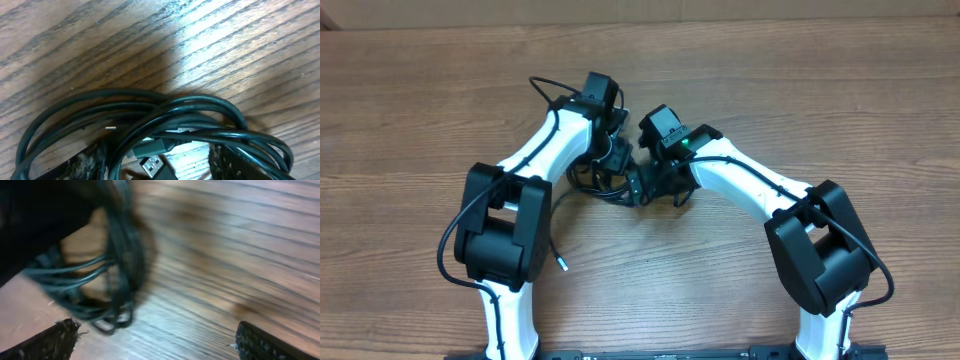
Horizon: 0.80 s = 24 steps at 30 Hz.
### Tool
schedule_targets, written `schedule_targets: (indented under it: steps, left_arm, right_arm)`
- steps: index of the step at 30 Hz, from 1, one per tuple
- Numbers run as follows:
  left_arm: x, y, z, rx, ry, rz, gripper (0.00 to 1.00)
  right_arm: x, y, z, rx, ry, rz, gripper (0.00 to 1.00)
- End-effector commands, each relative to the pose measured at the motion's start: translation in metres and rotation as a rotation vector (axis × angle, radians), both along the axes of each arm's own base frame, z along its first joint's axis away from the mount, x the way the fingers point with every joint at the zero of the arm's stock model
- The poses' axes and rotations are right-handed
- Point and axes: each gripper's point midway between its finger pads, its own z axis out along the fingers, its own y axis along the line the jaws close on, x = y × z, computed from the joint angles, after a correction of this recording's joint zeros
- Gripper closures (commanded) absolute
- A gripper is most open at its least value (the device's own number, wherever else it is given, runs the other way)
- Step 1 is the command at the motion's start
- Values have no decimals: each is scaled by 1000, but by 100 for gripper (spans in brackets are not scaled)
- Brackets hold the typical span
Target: Untangle cables
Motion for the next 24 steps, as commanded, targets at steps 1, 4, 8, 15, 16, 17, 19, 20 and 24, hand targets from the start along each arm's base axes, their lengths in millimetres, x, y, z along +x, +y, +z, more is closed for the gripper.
schedule_targets:
  steps: [1,4,8,15,16,17,19,20,24]
  left_arm:
    - [-10,18,-28,92,61,39,34]
    - [-10,18,-28,91,60,45,34]
    - [-8,17,-28,86,55,63,34]
    - [-6,26,-28,122,43,75,34]
    - [-5,28,-28,131,40,81,34]
    - [-4,32,-28,149,34,94,34]
    - [-3,39,-27,184,25,108,34]
    - [-2,43,-27,207,20,120,34]
    - [-1,54,-26,240,17,154,34]
  right_arm:
    - [18,-14,0,-78,-55,-133,0]
    - [18,-17,-11,-124,-62,-132,0]
    - [17,-20,-27,-190,-73,-127,0]
    - [12,-59,-25,-389,-97,-157,0]
    - [10,-66,-25,-426,-95,-156,0]
    - [8,-74,-23,-464,-93,-156,0]
    - [6,-88,-20,-532,-94,-159,0]
    - [5,-96,-19,-564,-97,-162,0]
    - [7,-114,-16,-607,-86,-186,0]
